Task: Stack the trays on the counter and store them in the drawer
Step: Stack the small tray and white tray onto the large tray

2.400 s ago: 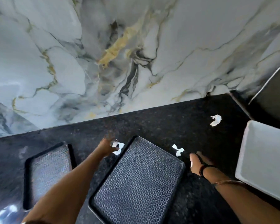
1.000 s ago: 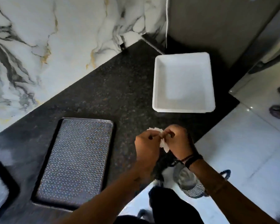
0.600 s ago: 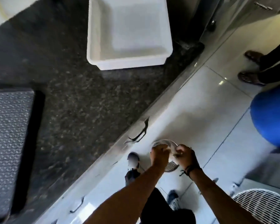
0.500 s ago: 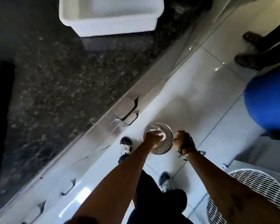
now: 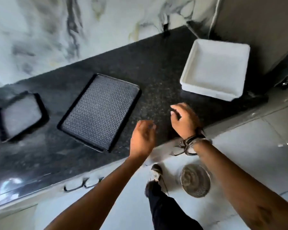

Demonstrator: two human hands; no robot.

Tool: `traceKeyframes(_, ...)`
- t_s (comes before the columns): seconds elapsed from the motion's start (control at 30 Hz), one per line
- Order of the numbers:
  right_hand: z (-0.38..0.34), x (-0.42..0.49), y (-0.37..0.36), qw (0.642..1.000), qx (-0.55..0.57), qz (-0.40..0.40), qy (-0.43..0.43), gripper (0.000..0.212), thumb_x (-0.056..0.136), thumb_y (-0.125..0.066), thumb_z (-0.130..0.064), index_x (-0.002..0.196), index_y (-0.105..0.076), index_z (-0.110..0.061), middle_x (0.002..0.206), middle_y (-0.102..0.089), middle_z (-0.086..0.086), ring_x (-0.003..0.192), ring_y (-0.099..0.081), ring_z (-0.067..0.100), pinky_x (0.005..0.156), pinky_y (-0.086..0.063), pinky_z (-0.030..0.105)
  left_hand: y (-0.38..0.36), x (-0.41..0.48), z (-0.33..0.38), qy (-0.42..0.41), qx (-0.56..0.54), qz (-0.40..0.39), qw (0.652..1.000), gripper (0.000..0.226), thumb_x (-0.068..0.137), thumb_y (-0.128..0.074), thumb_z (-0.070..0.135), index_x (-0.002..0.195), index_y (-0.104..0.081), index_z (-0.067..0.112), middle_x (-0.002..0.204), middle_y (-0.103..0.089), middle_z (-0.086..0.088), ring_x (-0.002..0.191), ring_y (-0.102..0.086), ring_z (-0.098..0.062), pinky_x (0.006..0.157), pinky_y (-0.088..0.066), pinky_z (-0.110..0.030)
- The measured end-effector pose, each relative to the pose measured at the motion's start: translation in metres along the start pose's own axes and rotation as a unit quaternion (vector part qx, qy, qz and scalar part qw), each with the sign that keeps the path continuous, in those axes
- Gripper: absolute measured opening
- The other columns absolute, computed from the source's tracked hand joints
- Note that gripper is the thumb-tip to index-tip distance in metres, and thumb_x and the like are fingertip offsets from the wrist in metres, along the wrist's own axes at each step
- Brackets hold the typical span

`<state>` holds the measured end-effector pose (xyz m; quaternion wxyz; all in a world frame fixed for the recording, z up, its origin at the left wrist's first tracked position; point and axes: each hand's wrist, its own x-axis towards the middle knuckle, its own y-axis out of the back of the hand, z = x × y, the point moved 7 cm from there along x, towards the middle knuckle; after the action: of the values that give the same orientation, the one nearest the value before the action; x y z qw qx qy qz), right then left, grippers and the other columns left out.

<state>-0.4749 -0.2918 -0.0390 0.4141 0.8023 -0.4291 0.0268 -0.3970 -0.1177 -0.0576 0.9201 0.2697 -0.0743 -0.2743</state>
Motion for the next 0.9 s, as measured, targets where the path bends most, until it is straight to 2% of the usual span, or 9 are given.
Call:
traceKeyframes(0.07, -0.025, 0.047, -0.07, 0.986, -0.011, -0.166, -0.023, 0.05, 0.081, -0.07, -0.02, 0.127, -0.061, -0.004, 0.132, -0.059, 0.019, 0.122, -0.055, 0.034, 0.106, -0.041, 0.037, 0.073, 0.029, -0.027, 0.059, 0.072, 0.163, 0.982, 0.034, 0.086, -0.061, 0.022, 0.118, -0.062, 0.01, 0.129, -0.054, -0.011, 0.115, -0.056, -0.03, 0.099, -0.048, -0.04)
traceKeyframes(0.17, -0.033, 0.093, -0.157, 0.924, -0.129, -0.355, -0.055, 0.079, 0.087, -0.063, -0.042, 0.151, -0.028, -0.011, 0.161, -0.023, 0.014, 0.146, -0.025, 0.033, 0.121, -0.021, 0.041, 0.149, 0.047, -0.095, 0.326, 0.173, 0.271, 0.889, 0.072, 0.081, -0.065, 0.026, 0.143, -0.038, 0.002, 0.155, -0.029, -0.019, 0.136, -0.034, -0.036, 0.11, -0.031, -0.048)
traceKeyframes(0.23, -0.034, 0.112, -0.197, 0.897, -0.16, -0.407, -0.071, 0.082, 0.089, -0.058, -0.046, 0.153, -0.02, -0.013, 0.163, -0.016, 0.012, 0.148, -0.02, 0.032, 0.122, -0.019, 0.042, 0.18, 0.039, -0.135, 0.487, 0.125, 0.285, 0.816, 0.08, 0.085, -0.061, 0.029, 0.149, -0.024, 0.0, 0.159, -0.021, -0.017, 0.14, -0.028, -0.033, 0.112, -0.027, -0.049)
traceKeyframes(0.33, -0.036, 0.131, -0.221, 0.921, -0.125, -0.357, -0.094, 0.058, 0.09, -0.06, -0.029, 0.142, -0.045, -0.008, 0.148, -0.045, 0.018, 0.135, -0.041, 0.035, 0.113, -0.033, 0.041, 0.203, 0.032, -0.169, 0.558, 0.094, 0.289, 0.772, 0.056, 0.089, -0.055, 0.019, 0.138, -0.04, -0.003, 0.143, -0.039, -0.02, 0.13, -0.038, -0.033, 0.106, -0.034, -0.043)
traceKeyframes(0.47, -0.042, 0.116, -0.201, 0.924, -0.202, -0.303, -0.115, 0.027, 0.08, -0.061, -0.01, 0.105, -0.068, -0.003, 0.114, -0.066, 0.022, 0.108, -0.059, 0.04, 0.087, -0.049, 0.04, 0.219, 0.042, -0.194, 0.523, 0.073, 0.235, 0.816, 0.041, 0.086, -0.059, 0.016, 0.122, -0.052, -0.003, 0.132, -0.047, -0.024, 0.123, -0.05, -0.041, 0.102, -0.043, -0.047)
traceKeyframes(0.6, -0.021, 0.052, -0.152, 0.886, -0.27, -0.322, -0.197, 0.023, 0.073, -0.058, -0.02, 0.091, -0.066, -0.006, 0.104, -0.07, 0.018, 0.102, -0.064, 0.038, 0.082, -0.05, 0.041, 0.226, 0.053, -0.202, 0.42, 0.086, 0.16, 0.889, 0.033, 0.08, -0.056, 0.004, 0.112, -0.057, -0.005, 0.122, -0.05, -0.025, 0.112, -0.055, -0.043, 0.098, -0.046, -0.046)
traceKeyframes(0.77, 0.005, -0.002, -0.119, 0.843, -0.233, -0.377, -0.304, 0.024, 0.073, -0.059, -0.03, 0.065, -0.057, -0.008, 0.094, -0.073, 0.02, 0.093, -0.068, 0.037, 0.07, -0.046, 0.033, 0.228, 0.056, -0.208, 0.321, 0.092, 0.106, 0.937, 0.022, 0.078, -0.057, 0.003, 0.098, -0.065, -0.001, 0.102, -0.065, -0.024, 0.094, -0.064, -0.04, 0.083, -0.052, -0.045)
traceKeyframes(0.83, 0.013, 0.003, -0.107, 0.857, -0.148, -0.309, -0.386, 0.034, 0.078, -0.059, -0.037, 0.068, -0.064, -0.006, 0.096, -0.072, 0.024, 0.091, -0.066, 0.038, 0.072, -0.048, 0.035, 0.24, 0.055, -0.215, 0.333, 0.06, 0.148, 0.929, 0.019, 0.084, -0.064, 0.023, 0.087, -0.068, 0.005, 0.088, -0.071, -0.019, 0.091, -0.068, -0.038, 0.081, -0.054, -0.044)
traceKeyframes(0.9, 0.036, 0.022, -0.086, 0.852, 0.004, -0.147, -0.502, 0.051, 0.078, -0.058, -0.054, 0.075, -0.064, -0.003, 0.105, -0.068, 0.031, 0.094, -0.064, 0.04, 0.087, -0.052, 0.049, 0.26, 0.048, -0.234, 0.429, -0.026, 0.236, 0.872, 0.05, 0.085, -0.059, 0.053, 0.089, -0.066, 0.004, 0.088, -0.07, -0.021, 0.088, -0.069, -0.039, 0.079, -0.055, -0.046)
